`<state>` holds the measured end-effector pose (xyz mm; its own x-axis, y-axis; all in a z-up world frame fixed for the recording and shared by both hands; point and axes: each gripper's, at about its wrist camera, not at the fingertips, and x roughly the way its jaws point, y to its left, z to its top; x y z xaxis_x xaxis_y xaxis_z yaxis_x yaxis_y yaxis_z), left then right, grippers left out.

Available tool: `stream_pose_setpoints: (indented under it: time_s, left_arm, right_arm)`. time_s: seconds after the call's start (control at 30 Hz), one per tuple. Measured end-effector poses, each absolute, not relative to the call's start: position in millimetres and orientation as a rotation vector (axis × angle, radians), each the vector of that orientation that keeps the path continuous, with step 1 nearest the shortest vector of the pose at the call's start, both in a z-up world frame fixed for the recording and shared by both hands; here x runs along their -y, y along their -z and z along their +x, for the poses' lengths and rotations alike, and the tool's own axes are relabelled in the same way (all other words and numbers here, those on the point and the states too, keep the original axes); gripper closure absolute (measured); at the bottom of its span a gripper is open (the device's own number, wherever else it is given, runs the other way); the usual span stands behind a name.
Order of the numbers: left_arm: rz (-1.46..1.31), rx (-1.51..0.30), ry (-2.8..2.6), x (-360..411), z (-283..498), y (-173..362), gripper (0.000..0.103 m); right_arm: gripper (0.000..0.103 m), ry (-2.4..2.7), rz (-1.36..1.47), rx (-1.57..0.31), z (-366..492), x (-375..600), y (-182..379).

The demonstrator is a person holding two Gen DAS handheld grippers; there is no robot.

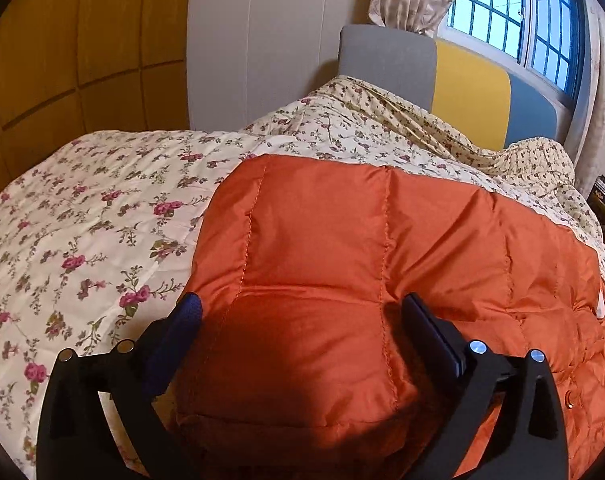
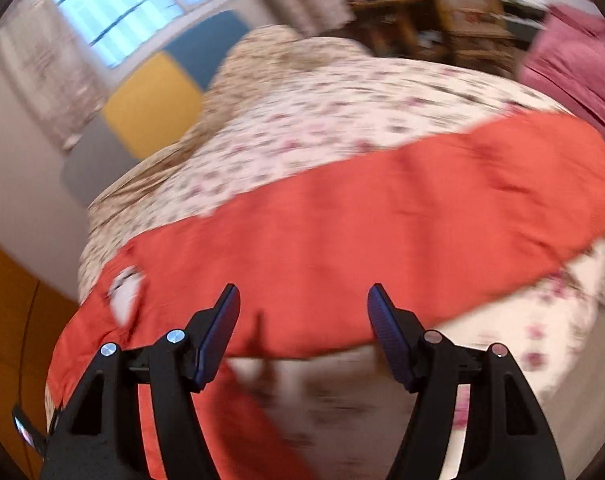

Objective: Fold large clothes

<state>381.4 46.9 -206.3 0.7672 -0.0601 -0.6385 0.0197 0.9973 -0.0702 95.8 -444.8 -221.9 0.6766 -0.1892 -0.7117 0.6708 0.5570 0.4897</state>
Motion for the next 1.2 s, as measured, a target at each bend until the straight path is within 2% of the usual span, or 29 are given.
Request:
stream_pose_setpoints:
  time_s: [0.2, 0.4, 0.8, 0.87, 0.97, 1.03, 1.2]
  left_arm:
    - [-0.065, -0.706, 0.042, -47, 383, 207, 0.004]
    - [-0.062, -0.708, 0.042, -47, 383, 208, 0.004]
    - [-0.061, -0.715, 0.037, -46, 383, 210, 0.004]
    - [-0.065, -0.717, 0.039, -47, 383, 210, 0.003]
    - [-0.069, -0.719, 0.041, -48, 383, 211, 0.003]
    - [-0.071, -0.722, 0.042, -48, 384, 211, 0.003]
    - [-0.078, -0.724, 0.046, -49, 385, 212, 0.003]
  right_arm:
    - [0.03, 0.625, 0.878, -0.678, 49, 456, 235]
    - [0.03, 0.704, 0.959, -0.633, 29, 470, 246]
    - [0.032, 0.796, 1.172, -0.409, 8, 519, 255]
    - [0.039, 0.825, 1.166, -0.404, 8, 521, 253]
    - [0.065, 0.856, 1.077, -0.447, 20, 521, 246]
    - [0.073, 0.854, 1.015, -0.462, 29, 518, 240]
    - [0.077, 0.799, 0.75, -0.441, 56, 484, 203]
